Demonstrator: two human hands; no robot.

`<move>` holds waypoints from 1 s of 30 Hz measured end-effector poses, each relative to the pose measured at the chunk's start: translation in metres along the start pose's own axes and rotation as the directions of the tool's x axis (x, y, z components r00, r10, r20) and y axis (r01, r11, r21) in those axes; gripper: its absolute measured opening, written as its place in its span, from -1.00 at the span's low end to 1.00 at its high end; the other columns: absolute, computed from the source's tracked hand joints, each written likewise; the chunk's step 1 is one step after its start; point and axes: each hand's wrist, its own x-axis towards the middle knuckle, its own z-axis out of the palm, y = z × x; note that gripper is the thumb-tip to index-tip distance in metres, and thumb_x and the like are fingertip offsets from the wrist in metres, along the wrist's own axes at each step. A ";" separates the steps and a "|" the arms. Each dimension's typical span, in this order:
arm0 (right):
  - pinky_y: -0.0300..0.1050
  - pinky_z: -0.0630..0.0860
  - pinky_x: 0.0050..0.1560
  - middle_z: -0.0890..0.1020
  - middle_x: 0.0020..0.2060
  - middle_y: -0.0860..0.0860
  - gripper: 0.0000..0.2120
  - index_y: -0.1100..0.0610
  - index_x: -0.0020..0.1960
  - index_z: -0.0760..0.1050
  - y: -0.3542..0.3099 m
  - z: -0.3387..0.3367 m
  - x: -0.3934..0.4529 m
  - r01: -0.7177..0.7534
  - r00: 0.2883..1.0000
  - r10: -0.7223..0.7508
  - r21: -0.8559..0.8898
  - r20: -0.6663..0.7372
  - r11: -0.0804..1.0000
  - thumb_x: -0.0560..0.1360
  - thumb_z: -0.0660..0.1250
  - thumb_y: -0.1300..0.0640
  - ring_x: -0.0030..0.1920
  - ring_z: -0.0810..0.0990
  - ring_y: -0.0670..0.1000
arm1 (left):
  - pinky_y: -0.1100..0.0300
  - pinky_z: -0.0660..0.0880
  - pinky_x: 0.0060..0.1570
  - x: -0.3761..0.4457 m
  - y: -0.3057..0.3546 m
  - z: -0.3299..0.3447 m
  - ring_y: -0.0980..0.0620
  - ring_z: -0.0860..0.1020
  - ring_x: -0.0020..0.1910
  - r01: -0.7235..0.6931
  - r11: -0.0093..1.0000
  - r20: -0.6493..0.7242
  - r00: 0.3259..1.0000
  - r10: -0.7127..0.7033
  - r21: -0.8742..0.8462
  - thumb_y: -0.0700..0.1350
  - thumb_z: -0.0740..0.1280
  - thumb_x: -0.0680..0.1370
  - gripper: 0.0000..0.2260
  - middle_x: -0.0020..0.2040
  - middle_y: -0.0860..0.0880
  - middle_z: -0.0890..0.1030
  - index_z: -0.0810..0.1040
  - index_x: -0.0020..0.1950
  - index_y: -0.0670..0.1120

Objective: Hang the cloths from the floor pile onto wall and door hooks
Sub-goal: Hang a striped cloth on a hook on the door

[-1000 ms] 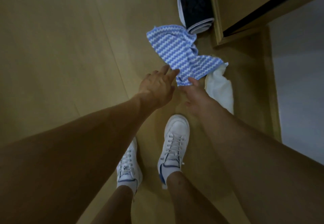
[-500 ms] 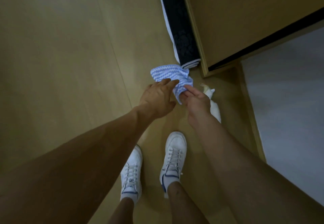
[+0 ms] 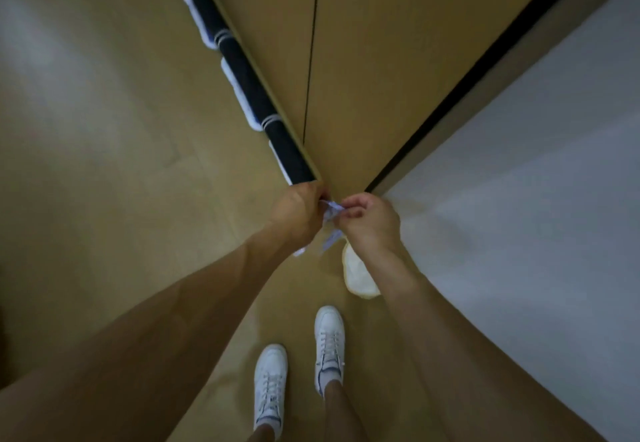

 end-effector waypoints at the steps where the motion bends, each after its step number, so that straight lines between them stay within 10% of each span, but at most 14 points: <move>1: -0.38 0.42 -0.37 0.58 -0.38 -0.12 -0.92 0.03 -0.17 0.56 -0.014 -0.016 -0.015 0.065 0.996 -0.068 -0.063 -0.050 0.996 0.39 0.44 0.17 -0.36 0.56 -0.17 | 0.11 0.37 -0.17 -0.006 0.020 -0.016 -0.14 0.54 -0.09 -0.070 0.997 0.026 0.997 0.069 0.019 -0.24 0.29 0.51 -0.88 -0.07 -0.19 0.61 0.56 0.02 -0.19; 6: -0.12 0.46 -0.17 0.55 -0.22 0.02 -0.90 0.08 -0.21 0.50 -0.077 -0.104 -0.088 0.252 0.938 -0.286 -0.181 -0.198 0.951 0.42 0.42 0.16 -0.20 0.52 -0.02 | 0.09 0.36 -0.11 -0.036 0.128 -0.087 -0.21 0.54 -0.03 -0.362 0.922 0.143 0.928 0.343 0.140 -0.24 0.30 0.54 -0.86 0.01 -0.23 0.56 0.48 0.08 -0.24; 13: -0.29 0.38 -0.27 0.55 -0.34 0.00 -0.93 0.14 -0.17 0.48 -0.136 -0.240 -0.190 0.367 0.789 -0.406 -0.175 -0.462 0.913 0.44 0.36 0.26 -0.31 0.47 -0.08 | 0.07 0.38 -0.14 -0.091 0.294 -0.144 -0.18 0.55 -0.10 -0.645 0.750 0.097 0.764 0.638 0.148 -0.25 0.27 0.50 -0.90 -0.10 -0.21 0.61 0.52 0.00 -0.21; 30: -0.16 0.50 -0.06 0.62 -0.13 0.00 -0.94 0.11 -0.09 0.59 -0.018 -0.492 -0.504 -0.027 0.496 -0.259 -0.313 -0.829 0.949 0.52 0.34 0.18 -0.13 0.57 -0.04 | 0.12 0.40 -0.24 -0.322 0.579 -0.034 0.02 0.54 -0.17 -0.960 0.164 0.051 0.180 0.982 0.229 0.04 0.16 0.62 -0.84 -0.11 0.07 0.62 0.49 -0.05 0.06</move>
